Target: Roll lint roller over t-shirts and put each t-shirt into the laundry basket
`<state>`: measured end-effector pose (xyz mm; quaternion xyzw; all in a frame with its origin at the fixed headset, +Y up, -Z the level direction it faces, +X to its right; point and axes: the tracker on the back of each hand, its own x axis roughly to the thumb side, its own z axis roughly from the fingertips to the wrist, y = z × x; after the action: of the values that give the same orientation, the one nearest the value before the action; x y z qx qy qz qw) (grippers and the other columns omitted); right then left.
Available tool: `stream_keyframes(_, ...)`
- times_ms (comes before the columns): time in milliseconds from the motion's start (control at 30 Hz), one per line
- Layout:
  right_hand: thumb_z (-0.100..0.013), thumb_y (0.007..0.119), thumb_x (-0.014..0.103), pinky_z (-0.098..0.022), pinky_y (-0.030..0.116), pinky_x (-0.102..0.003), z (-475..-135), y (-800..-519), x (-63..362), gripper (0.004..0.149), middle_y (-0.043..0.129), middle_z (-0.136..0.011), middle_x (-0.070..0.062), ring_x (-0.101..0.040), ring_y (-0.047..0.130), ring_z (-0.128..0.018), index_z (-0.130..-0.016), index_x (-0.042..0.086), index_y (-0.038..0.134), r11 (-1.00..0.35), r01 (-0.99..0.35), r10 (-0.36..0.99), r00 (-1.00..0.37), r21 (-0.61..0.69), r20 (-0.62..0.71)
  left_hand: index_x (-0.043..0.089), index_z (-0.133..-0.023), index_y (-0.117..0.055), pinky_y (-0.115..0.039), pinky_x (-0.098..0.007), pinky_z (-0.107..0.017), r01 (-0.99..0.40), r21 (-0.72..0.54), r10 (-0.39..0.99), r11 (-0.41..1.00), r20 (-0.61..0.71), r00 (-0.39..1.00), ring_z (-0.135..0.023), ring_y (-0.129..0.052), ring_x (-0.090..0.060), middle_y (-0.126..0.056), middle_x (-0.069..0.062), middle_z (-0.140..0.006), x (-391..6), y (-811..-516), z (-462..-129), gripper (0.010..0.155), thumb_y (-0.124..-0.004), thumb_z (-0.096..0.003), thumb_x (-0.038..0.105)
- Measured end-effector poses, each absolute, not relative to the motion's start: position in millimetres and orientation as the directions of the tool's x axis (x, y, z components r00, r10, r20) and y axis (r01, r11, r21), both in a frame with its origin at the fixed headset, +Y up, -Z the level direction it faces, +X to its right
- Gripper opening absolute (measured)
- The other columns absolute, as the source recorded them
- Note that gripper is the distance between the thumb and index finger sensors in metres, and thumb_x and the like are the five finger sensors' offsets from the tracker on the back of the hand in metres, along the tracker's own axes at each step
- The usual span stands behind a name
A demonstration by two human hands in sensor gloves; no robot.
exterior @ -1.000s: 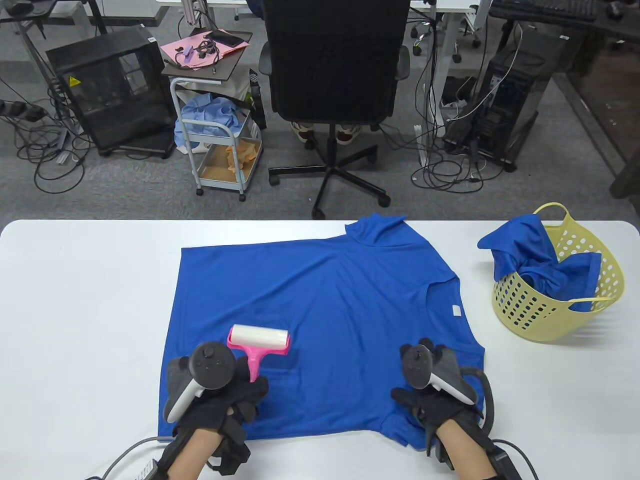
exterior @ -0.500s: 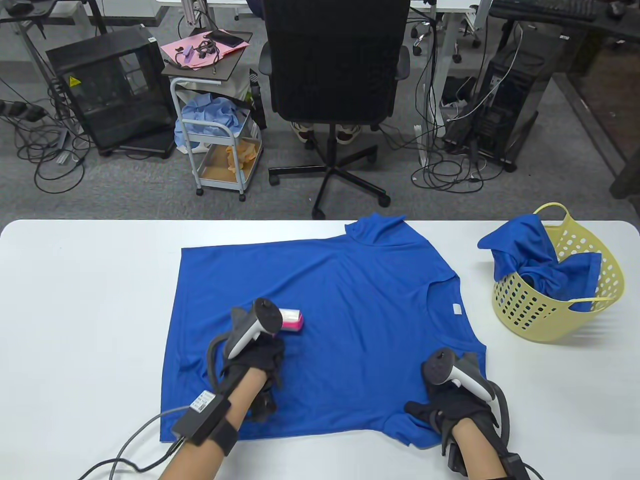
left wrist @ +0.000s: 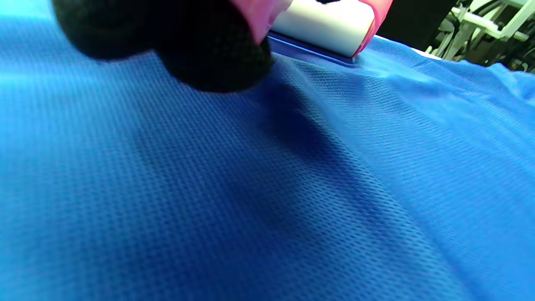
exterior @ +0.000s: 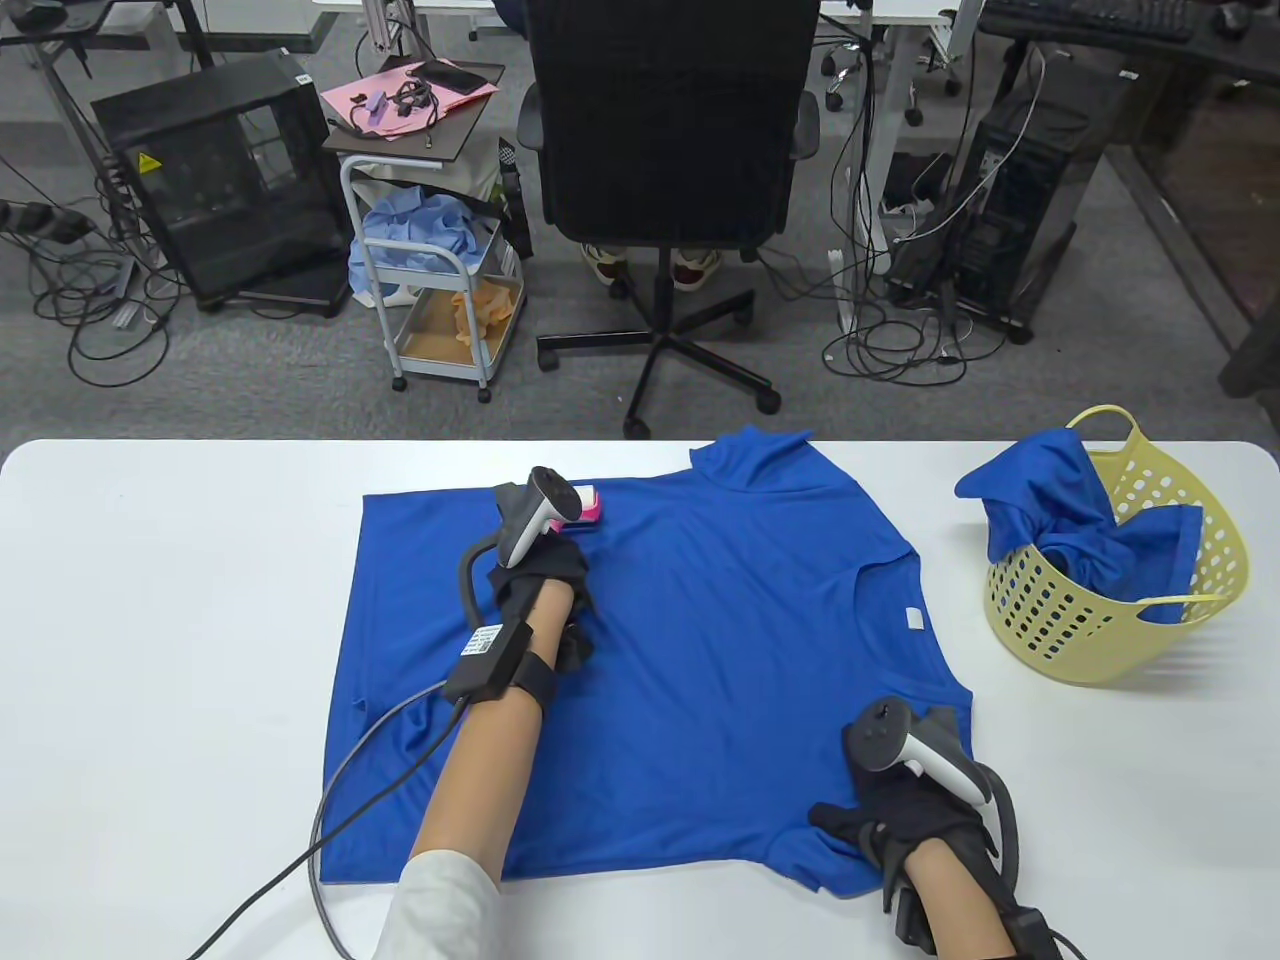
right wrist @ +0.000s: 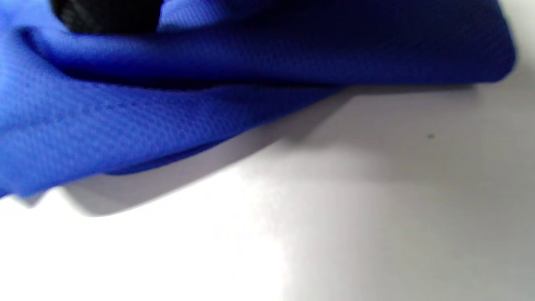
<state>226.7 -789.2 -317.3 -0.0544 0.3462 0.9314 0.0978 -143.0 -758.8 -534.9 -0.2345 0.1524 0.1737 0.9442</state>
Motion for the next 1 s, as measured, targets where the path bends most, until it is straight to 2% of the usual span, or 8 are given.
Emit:
stream_keyframes(100, -0.048, 0.062, 0.062, -0.064, 0.016, -0.071, -317.2, -789.1, 226.7, 0.087, -0.01, -0.108, -0.017, -0.048, -0.004, -0.094, -0.104, 0.029, 0.005, -0.743, -0.222, 0.147, -0.975, 0.631, -0.169, 0.0, -0.109, -0.017, -0.088, -0.036, -0.035, -0.465, -0.419, 0.346, 0.78, -0.33, 0.878, -0.045, -0.101, -0.02, -0.071, -0.019, -0.088, -159.2, -757.5, -514.5, 0.074, -0.052, -0.0579, 0.04)
stream_keyframes(200, -0.047, 0.062, 0.062, -0.064, 0.016, -0.071, -316.6, -789.8, 226.8, 0.087, -0.009, -0.108, -0.016, -0.048, -0.003, -0.095, -0.104, 0.029, 0.005, -0.751, -0.223, 0.149, -0.974, 0.622, -0.169, -0.001, -0.108, -0.018, -0.089, -0.033, -0.031, -0.467, -0.454, 0.38, 0.759, -0.273, 0.883, -0.04, -0.102, -0.017, -0.073, -0.019, -0.091, -181.8, -737.0, -476.9, 0.073, -0.054, -0.0587, 0.039)
stream_keyframes(333, -0.048, 0.062, 0.062, -0.064, 0.015, -0.071, -316.3, -789.8, 226.8, 0.087, -0.01, -0.108, -0.017, -0.048, -0.004, -0.094, -0.104, 0.029, 0.005, -0.75, -0.225, 0.151, -0.974, 0.622, -0.17, 0.004, -0.111, -0.028, -0.093, -0.026, -0.024, -0.333, -0.528, 0.273, 0.781, -0.191, 0.943, -0.034, -0.107, -0.012, -0.077, -0.018, -0.097, -208.9, -704.6, -420.2, 0.071, -0.06, -0.0596, 0.041)
stream_keyframes(433, -0.048, 0.061, 0.062, -0.064, 0.015, -0.071, -316.6, -789.9, 226.6, 0.087, -0.011, -0.107, -0.017, -0.048, -0.005, -0.094, -0.104, 0.029, 0.003, -0.741, -0.221, 0.148, -0.975, 0.634, -0.167, 0.01, -0.112, -0.043, -0.094, -0.024, -0.018, -0.273, -0.585, 0.22, 0.764, -0.161, 0.962, -0.028, -0.111, -0.011, -0.085, -0.02, -0.092, -223.3, -691.2, -377.9, 0.064, -0.063, -0.0596, 0.039)
stream_keyframes(567, -0.048, 0.061, 0.062, -0.064, 0.015, -0.071, -315.7, -789.8, 226.4, 0.087, -0.011, -0.107, -0.017, -0.048, -0.005, -0.094, -0.104, 0.029, 0.004, -0.745, -0.223, 0.148, -0.974, 0.629, -0.17, 0.015, -0.111, -0.051, -0.094, -0.024, -0.015, -0.207, -0.637, 0.158, 0.742, -0.133, 0.978, -0.025, -0.112, -0.012, -0.09, -0.02, -0.086, -226.2, -682.7, -339.1, 0.059, -0.067, -0.0594, 0.039)
stream_keyframes(667, -0.048, 0.061, 0.062, -0.064, 0.014, -0.071, -315.4, -789.9, 226.3, 0.087, -0.011, -0.107, -0.016, -0.047, -0.005, -0.094, -0.104, 0.029, 0.004, -0.746, -0.227, 0.152, -0.973, 0.626, -0.173, 0.016, -0.111, -0.052, -0.094, -0.025, -0.015, -0.145, -0.611, 0.092, 0.778, -0.118, 0.989, -0.025, -0.111, -0.013, -0.091, -0.02, -0.086, -217.8, -683.3, -337.6, 0.058, -0.066, -0.0596, 0.039)
stream_keyframes(767, -0.048, 0.061, 0.062, -0.064, 0.014, -0.071, -315.2, -790.1, 226.4, 0.087, -0.011, -0.108, -0.016, -0.047, -0.006, -0.094, -0.104, 0.029, 0.004, -0.747, -0.23, 0.154, -0.973, 0.624, -0.174, 0.018, -0.111, -0.049, -0.093, -0.026, -0.017, -0.145, -0.57, 0.083, 0.809, -0.135, 0.987, -0.026, -0.111, -0.014, -0.09, -0.018, -0.088, -211.5, -688.0, -353.9, 0.058, -0.065, -0.0597, 0.039)
stream_keyframes(1000, -0.048, 0.061, 0.062, -0.064, 0.013, -0.071, -315.0, -790.4, 226.7, 0.087, -0.011, -0.107, -0.016, -0.047, -0.006, -0.094, -0.104, 0.029, 0.004, -0.747, -0.232, 0.157, -0.972, 0.623, -0.173, 0.02, -0.111, -0.04, -0.092, -0.036, -0.024, -0.222, -0.393, 0.119, 0.893, -0.269, 0.956, -0.036, -0.109, -0.024, -0.083, -0.018, -0.095, -194.4, -715.6, -447.0, 0.06, -0.064, -0.0591, 0.038)
